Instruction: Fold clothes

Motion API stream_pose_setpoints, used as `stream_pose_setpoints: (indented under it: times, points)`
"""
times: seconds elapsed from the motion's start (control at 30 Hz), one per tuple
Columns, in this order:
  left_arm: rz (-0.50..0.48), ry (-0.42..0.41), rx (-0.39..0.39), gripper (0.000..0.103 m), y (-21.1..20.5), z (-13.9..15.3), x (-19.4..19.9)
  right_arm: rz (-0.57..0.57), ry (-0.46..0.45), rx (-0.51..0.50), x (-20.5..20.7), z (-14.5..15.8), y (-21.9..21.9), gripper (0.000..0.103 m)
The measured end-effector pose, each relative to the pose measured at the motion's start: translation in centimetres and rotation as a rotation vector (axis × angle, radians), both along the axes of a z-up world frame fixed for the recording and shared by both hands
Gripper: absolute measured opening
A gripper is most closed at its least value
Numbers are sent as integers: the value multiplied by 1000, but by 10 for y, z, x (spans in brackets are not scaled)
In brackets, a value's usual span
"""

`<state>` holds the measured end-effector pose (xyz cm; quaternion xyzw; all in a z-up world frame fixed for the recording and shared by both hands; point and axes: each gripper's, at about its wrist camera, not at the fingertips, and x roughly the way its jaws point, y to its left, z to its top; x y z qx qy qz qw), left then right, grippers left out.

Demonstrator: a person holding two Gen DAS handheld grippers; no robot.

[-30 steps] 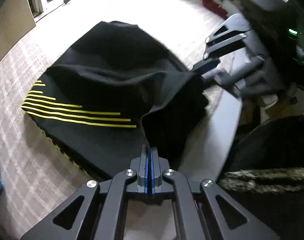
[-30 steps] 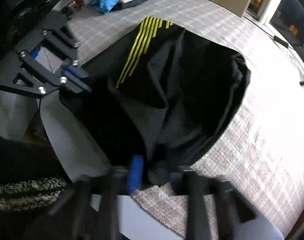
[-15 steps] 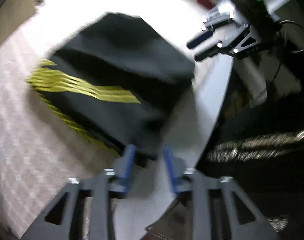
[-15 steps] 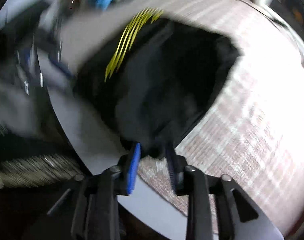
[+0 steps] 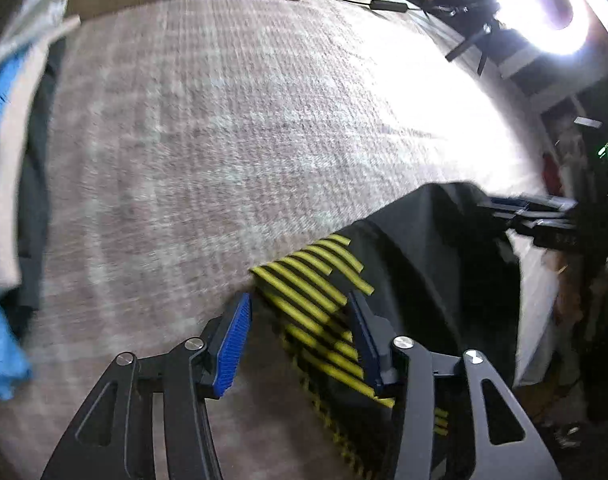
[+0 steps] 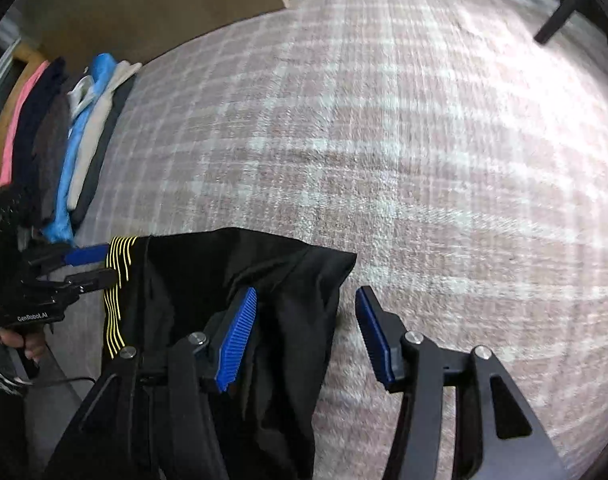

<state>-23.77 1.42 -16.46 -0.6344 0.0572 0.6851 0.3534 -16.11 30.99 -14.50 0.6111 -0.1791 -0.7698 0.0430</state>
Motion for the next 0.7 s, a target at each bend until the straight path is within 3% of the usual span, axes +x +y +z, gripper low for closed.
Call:
stream_pose_setpoints:
  times: [0.2,0.3,0.47,0.57,0.6,0.7]
  points:
    - [-19,-3,21,44,2,19,-28,-68,7,-125,17,19,37,51]
    - [-15,-11,24,41,-3,17,-38,-85,10,-125,16,26,47,52]
    - [-23,6,13,15,-1,2,-34,-68,-28,-98,-1,11,37,51]
    - [-26,1,26,8,-7,2,-35,-55,-48,-90,-14,-4,22,39]
    - [-29,3,30,7,-8,3,-36,-54,-45,-89,-11,-2,26,31]
    - [-48,22,33,5,-15,8,-33,-19,-29,-106,8,10,51,20]
